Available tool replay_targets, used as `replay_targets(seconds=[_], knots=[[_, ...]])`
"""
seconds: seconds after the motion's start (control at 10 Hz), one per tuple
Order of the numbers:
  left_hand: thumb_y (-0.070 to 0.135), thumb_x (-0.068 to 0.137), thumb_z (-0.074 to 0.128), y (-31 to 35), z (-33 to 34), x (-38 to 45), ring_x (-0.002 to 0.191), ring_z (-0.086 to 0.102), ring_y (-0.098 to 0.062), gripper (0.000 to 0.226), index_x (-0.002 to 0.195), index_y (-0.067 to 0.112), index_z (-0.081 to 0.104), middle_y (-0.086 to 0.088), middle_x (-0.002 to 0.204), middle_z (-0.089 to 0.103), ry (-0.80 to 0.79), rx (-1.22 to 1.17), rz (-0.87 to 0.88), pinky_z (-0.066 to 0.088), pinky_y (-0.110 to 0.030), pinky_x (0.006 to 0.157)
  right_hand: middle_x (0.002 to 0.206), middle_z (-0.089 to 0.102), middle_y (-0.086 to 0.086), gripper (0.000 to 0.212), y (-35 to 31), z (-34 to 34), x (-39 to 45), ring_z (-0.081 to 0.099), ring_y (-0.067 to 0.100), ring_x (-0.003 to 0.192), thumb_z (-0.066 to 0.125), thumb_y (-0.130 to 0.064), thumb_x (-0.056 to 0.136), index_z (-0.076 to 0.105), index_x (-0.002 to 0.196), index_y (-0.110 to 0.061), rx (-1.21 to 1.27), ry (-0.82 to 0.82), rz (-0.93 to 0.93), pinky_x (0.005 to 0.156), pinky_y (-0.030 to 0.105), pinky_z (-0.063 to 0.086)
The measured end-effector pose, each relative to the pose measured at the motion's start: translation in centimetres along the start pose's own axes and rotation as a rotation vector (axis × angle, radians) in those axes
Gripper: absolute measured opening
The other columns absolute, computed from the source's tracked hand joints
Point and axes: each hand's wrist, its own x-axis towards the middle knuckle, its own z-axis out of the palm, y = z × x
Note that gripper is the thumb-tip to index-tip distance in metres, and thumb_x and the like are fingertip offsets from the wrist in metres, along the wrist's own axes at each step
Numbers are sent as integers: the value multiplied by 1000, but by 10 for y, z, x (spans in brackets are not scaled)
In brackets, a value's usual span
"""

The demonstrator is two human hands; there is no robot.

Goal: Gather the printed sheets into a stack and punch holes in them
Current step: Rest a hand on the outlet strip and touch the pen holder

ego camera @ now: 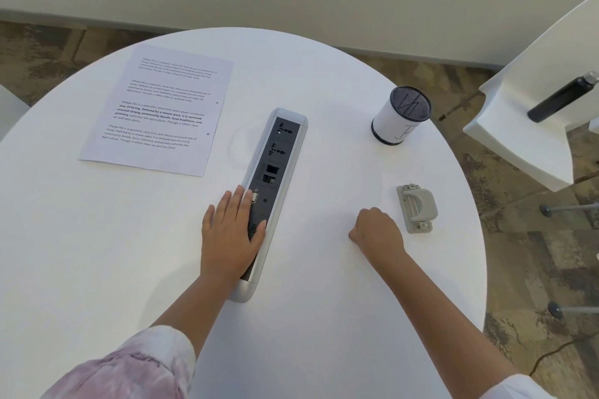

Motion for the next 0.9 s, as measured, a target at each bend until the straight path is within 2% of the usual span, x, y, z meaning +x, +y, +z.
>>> replay_targets(seconds=[0.1, 0.2, 0.3, 0.4, 0.5, 0.6, 0.7, 0.8, 0.9], knots=[[49, 87, 27, 0, 0, -1, 139, 30, -21, 63, 142, 19, 34, -1, 149, 36, 0, -1, -3, 20, -44, 112, 61, 28, 2, 31, 1, 4, 2, 37, 23, 61, 48, 2, 75, 27, 54, -10, 61, 0, 23, 43, 26, 19], [50, 87, 27, -1, 1, -1, 139, 29, -21, 63, 142, 20, 34, 0, 150, 35, -2, 1, 0, 19, -44, 112, 62, 37, 6, 21, 13, 7, 7, 34, 21, 58, 50, -4, 74, 37, 58, -8, 283, -43, 32, 50, 24, 26], [50, 87, 27, -1, 1, -1, 139, 30, -21, 63, 142, 19, 34, -1, 150, 35, -4, 8, 1, 20, -44, 112, 55, 39, 4, 29, 28, 3, 5, 40, 19, 49, 51, -7, 78, 39, 52, -12, 637, -62, 71, 46, 22, 26], [50, 87, 27, -1, 1, 0, 139, 30, -21, 63, 142, 19, 34, -1, 149, 36, -3, 10, -1, 19, -43, 111, 54, 43, -2, 37, 38, 1, 2, 54, 3, 40, 51, -9, 85, 43, 50, -18, 869, -89, 125, 49, 20, 32], [50, 87, 27, -1, 1, 0, 139, 30, -22, 63, 142, 19, 34, -1, 150, 36, -5, 18, 4, 20, -44, 111, 60, 51, -3, 27, 40, 4, 0, 56, 2, 44, 52, -10, 87, 53, 61, -16, 920, -86, 122, 57, 22, 39], [50, 87, 27, -2, 1, 0, 139, 29, -21, 64, 143, 19, 34, -1, 150, 35, -8, 15, -1, 19, -44, 112, 65, 57, -2, 16, 38, 9, -2, 57, 14, 58, 54, -12, 87, 58, 72, -14, 910, -46, 120, 64, 26, 43], [50, 87, 27, -2, 2, 0, 139, 29, -21, 63, 142, 19, 34, -1, 150, 35, -7, 17, 0, 19, -44, 112, 71, 60, -6, 5, 34, 14, -6, 54, 7, 64, 59, -15, 86, 63, 84, -14, 821, 31, 75, 60, 15, 41], [50, 87, 27, -2, 2, 0, 139, 29, -21, 63, 142, 20, 34, 0, 150, 35, -5, 17, 0, 19, -43, 112, 72, 60, -8, 5, 29, 20, -13, 53, 1, 67, 60, -15, 84, 66, 84, -14, 779, 113, 33, 57, 8, 41], [50, 87, 28, -1, 1, 0, 139, 30, -21, 63, 142, 19, 35, -1, 150, 36, -3, 13, -3, 19, -43, 112, 77, 64, -2, 7, 26, 23, -16, 57, 8, 70, 61, -15, 83, 67, 84, -13, 775, 164, 51, 60, 11, 41]])
